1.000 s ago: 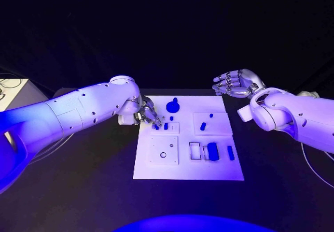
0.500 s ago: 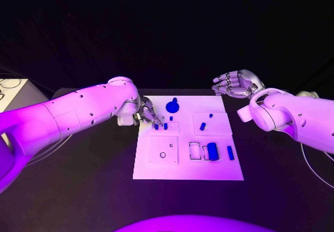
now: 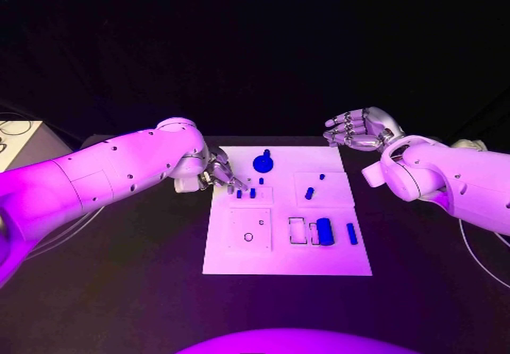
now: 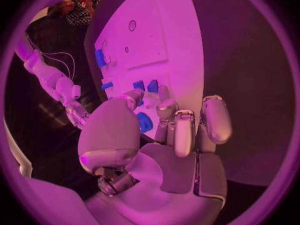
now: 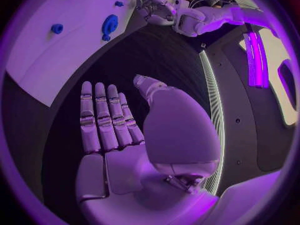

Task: Assemble the parts on the task board

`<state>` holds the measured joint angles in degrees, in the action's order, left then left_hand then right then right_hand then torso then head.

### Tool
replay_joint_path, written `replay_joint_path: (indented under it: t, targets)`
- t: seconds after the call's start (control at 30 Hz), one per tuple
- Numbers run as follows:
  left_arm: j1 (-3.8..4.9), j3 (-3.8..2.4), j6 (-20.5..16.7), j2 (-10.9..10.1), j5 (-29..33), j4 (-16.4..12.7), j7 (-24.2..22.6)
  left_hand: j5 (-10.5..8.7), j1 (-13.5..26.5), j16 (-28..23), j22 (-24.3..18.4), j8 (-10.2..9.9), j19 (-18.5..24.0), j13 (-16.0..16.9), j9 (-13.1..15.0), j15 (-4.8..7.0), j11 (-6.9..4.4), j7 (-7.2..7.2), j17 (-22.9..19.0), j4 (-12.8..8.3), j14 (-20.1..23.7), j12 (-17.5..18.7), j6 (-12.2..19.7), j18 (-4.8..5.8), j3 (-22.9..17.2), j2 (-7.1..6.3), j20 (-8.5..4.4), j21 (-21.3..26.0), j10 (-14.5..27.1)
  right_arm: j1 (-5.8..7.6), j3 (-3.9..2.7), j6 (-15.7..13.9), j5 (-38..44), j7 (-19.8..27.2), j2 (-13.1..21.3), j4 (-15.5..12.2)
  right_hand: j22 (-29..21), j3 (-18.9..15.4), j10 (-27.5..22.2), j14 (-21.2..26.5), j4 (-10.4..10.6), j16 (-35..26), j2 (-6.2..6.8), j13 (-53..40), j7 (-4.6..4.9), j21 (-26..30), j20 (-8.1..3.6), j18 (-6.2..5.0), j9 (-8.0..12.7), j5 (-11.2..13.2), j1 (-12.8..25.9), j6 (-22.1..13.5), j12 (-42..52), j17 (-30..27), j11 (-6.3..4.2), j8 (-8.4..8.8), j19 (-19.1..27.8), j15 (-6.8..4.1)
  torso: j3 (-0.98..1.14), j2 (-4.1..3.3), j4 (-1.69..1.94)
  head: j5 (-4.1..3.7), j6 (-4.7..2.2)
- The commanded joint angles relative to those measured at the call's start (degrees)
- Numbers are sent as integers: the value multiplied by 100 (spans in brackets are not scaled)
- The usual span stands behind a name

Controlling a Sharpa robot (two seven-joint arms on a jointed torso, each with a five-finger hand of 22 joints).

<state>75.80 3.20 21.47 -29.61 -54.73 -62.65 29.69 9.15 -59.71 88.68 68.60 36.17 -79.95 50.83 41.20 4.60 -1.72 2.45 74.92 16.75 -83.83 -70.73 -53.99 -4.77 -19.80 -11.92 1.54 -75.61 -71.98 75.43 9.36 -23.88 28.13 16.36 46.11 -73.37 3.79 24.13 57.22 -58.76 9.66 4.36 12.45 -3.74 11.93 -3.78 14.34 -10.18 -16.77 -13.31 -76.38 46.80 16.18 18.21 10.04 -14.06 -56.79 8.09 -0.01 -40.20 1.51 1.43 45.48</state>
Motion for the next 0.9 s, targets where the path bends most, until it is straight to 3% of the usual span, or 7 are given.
replay_joint_path:
  t: [0.03, 0.3, 0.5, 0.57, 0.6, 0.63, 0.9]
  targets:
    - [0, -47, -237, -55, 250, -111, -74, -184, 29, 1, -6, 37, -35, -25, 7, 9, 26, -1, 1272, -1, -548, -8, -13, -2, 121, 72, 13, 21, -5, -6, -3, 61, -5, 56, 3, 1, -8, 9, 20, -42, 3, -23, -1, 8, 205, 3, 11, -41, 5, -31, 68, 36, -31, -5, 27, 19, 0, 3, -6, -4, -2, -1, 4]
    - [-1, -200, -728, -274, 719, -368, -355, -408, 21, -137, -266, 19, 109, -544, -1, -52, 108, 92, 1035, 0, -470, 269, 220, -55, 475, 192, 57, 224, 371, -14, -3, 61, -12, 59, 6, 2, -8, 9, 20, -42, 5, -23, -3, 8, 205, 3, 11, -41, 6, -30, 72, 37, -32, -7, 27, 19, 0, 4, 2, -1, 4, -12, -3]
    - [-2, -251, -1163, -460, 865, -551, -724, -325, -412, -639, -1321, 2, 752, -1687, -36, -266, 350, 357, 222, -2, -77, 888, 843, -269, 765, 369, 256, 1091, 1526, -17, -3, 54, -15, 59, 14, 2, -8, 9, 20, -42, 5, -23, -3, 8, 205, 3, 11, -41, 6, -30, 72, 37, -32, -7, 27, 19, 0, 4, 4, 0, 6, -21, -12]
    - [-5, -256, -1305, -504, 884, -602, -906, -284, -944, -803, -1636, -27, 955, -1762, -95, -353, 442, 452, -49, -59, 99, 957, 1079, -337, 637, 474, 323, 1371, 1779, -17, -3, 52, -15, 59, 16, 1, -8, 9, 20, -42, 5, -23, -3, 8, 205, 3, 11, -41, 6, -30, 72, 37, -32, -7, 27, 19, 0, 4, 3, -3, 7, -32, -21]
    - [-9, -256, -1378, -520, 885, -624, -1033, -292, -1391, -1199, -2389, -91, 1469, -1890, -204, -461, 549, 567, -650, -74, 516, 1123, 1258, -488, 380, 494, 384, 2040, 2089, -17, -3, 50, -15, 59, 17, 1, -8, 7, 20, -43, 11, -24, -8, 8, 205, 3, 11, -41, 7, -30, 81, 38, -32, -13, 28, 21, 1, 4, 3, -4, 5, -34, -24]
    - [-20, -253, -1504, -536, 851, -656, -1237, -279, -1702, -1522, -2886, -160, 1826, -2010, -324, -516, 612, 624, -1135, -99, 907, 1244, 1382, -567, 171, 440, 447, 2527, 2264, -17, -3, 49, -15, 59, 18, 1, -8, 7, 20, -43, 10, -23, -8, 8, 205, 3, 11, -41, 7, -30, 80, 38, -32, -13, 28, 21, 1, 4, 0, -2, 5, -39, -31]
    - [-193, -142, -2648, -532, -234, -830, -3050, -289, -2486, -2247, -3046, -439, 2082, -2729, -909, -627, 730, 725, -2391, -505, 2006, 2009, 1450, -570, -1090, -48, 535, 2850, 2701, -19, -3, 50, -15, 62, 25, 2, -7, 21, 23, -49, -7, -21, -17, 7, 199, 1, 10, -42, 9, -35, 56, 43, -31, -21, 22, 21, -1, 1, -15, -9, 2, -93, -90]
